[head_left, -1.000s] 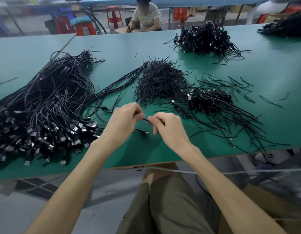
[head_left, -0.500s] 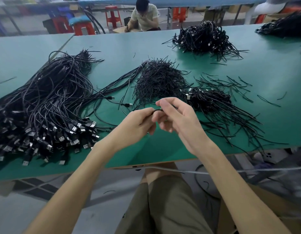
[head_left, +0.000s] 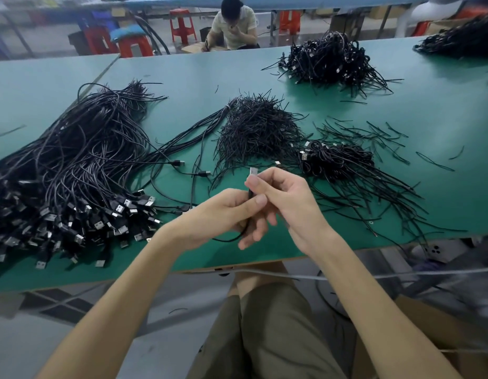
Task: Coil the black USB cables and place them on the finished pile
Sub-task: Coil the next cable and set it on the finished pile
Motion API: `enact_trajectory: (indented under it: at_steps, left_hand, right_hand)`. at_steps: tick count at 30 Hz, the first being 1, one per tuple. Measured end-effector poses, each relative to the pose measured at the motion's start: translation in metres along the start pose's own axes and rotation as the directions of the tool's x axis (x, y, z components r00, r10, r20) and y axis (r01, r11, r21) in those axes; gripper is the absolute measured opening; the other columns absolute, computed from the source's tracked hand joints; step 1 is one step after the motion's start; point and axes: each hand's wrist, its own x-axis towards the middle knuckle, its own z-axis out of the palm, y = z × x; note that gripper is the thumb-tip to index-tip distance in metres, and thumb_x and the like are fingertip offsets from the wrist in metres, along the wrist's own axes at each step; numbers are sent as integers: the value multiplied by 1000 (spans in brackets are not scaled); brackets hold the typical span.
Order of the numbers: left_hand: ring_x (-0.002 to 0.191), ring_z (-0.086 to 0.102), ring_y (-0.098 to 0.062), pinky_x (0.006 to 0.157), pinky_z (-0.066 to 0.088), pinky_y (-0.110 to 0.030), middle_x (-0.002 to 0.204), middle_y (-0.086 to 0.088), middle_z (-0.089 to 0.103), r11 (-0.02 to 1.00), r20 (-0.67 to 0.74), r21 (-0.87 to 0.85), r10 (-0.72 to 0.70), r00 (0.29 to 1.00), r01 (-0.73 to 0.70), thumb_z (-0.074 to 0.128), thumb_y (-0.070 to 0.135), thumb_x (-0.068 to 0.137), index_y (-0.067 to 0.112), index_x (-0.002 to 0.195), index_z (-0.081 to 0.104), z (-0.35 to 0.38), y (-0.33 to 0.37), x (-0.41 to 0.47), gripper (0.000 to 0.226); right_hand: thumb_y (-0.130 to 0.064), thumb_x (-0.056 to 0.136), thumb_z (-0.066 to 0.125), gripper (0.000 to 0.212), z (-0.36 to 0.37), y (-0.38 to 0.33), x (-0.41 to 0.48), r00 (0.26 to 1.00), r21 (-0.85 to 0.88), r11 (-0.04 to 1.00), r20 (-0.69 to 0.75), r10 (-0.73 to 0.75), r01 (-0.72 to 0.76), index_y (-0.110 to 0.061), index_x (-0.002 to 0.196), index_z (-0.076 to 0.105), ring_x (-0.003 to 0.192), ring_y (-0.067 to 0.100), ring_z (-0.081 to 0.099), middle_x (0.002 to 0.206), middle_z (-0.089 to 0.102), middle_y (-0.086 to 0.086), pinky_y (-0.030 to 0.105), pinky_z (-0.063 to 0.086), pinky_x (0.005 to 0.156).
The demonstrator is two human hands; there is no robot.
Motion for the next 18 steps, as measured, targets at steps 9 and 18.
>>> enact_trajectory:
  at_steps: [9,18]
  left_hand:
    - [73,60,-16,73,53,-29,87,-1,64,736,-271,-594,198,942,-326,35,38,105,12,106,71,-14,6,7,44]
    - [44,34,-8,47,29,-20,53,9,38,892,10,-363,291,957,-268,52,33,103,14,86,69,-48,35,-36,31]
  right_hand:
    - [-57,100,31,54,16,23,-12,953,-58,990,269,138,-127,-25,123,68,121,13,63,124,72,-2,41,48,108]
    - [-34,98,63,25,-11,28,-1,952,-736,613,290,-100,289,-10,92,68,86,18,57,86,66,0,37,45,84]
